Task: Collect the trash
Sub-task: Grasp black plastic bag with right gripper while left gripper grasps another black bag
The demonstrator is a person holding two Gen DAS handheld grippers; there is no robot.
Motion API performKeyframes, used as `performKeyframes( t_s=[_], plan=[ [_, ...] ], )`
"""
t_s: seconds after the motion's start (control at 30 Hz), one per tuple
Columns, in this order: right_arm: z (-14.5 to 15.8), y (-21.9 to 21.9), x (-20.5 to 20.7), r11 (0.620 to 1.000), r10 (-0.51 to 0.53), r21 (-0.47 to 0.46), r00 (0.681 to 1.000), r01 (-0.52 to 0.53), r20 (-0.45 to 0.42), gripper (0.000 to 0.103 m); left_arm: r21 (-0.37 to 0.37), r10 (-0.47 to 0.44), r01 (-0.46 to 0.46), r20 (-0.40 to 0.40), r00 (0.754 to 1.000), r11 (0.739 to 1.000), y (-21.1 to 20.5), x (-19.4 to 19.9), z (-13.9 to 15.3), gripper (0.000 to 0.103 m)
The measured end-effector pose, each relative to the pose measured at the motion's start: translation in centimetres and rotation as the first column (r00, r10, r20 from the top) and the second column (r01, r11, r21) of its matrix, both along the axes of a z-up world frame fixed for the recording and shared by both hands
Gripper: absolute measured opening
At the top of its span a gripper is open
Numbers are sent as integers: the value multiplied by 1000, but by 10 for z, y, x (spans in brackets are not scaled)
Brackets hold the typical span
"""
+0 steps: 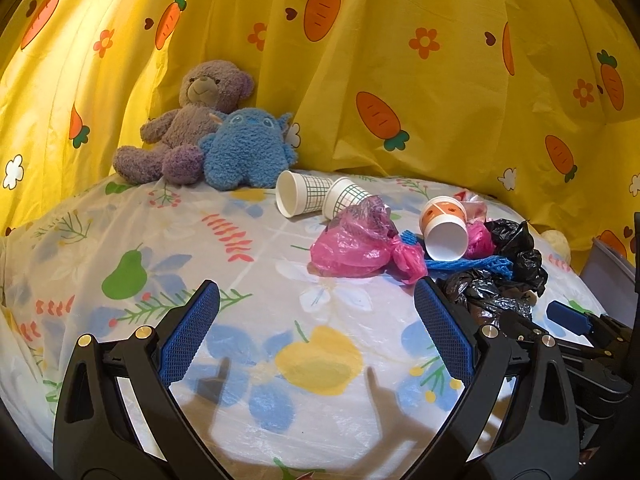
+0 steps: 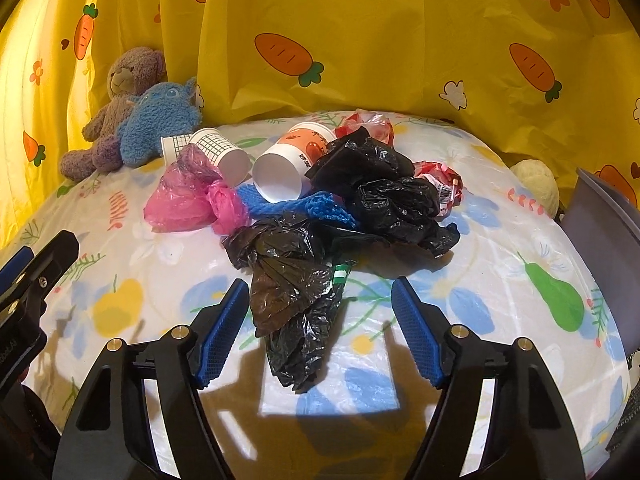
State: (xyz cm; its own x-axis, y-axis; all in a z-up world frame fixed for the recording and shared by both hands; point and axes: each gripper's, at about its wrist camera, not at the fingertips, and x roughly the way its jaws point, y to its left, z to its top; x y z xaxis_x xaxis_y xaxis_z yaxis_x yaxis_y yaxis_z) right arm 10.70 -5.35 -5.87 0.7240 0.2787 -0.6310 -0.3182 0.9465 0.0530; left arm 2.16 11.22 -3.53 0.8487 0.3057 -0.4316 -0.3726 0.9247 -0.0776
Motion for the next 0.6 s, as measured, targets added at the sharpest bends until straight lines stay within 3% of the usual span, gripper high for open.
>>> performKeyframes(
  t_s=[0.17,0.33,0.43,0.6],
  plan=[
    [-10,6,14,1000,28,-6,996,-29,-81,47,-3,4,-4,0,1000,1000,0,1,0,96],
    [-14,10,12,998,65,-18,994,-67,-83,23,-5,4,-4,-2,1000,1000,0,4,0,96],
    [-13,8,6,996,87,-13,994,-88,-60,15,-6,-2,2,-6,1000,1000,0,5,0,96],
    [-1,-5,-16,991,131,14,991,-131,8,11,-8,-10,10,-8,1000,1000,1,10,0,96]
  ],
)
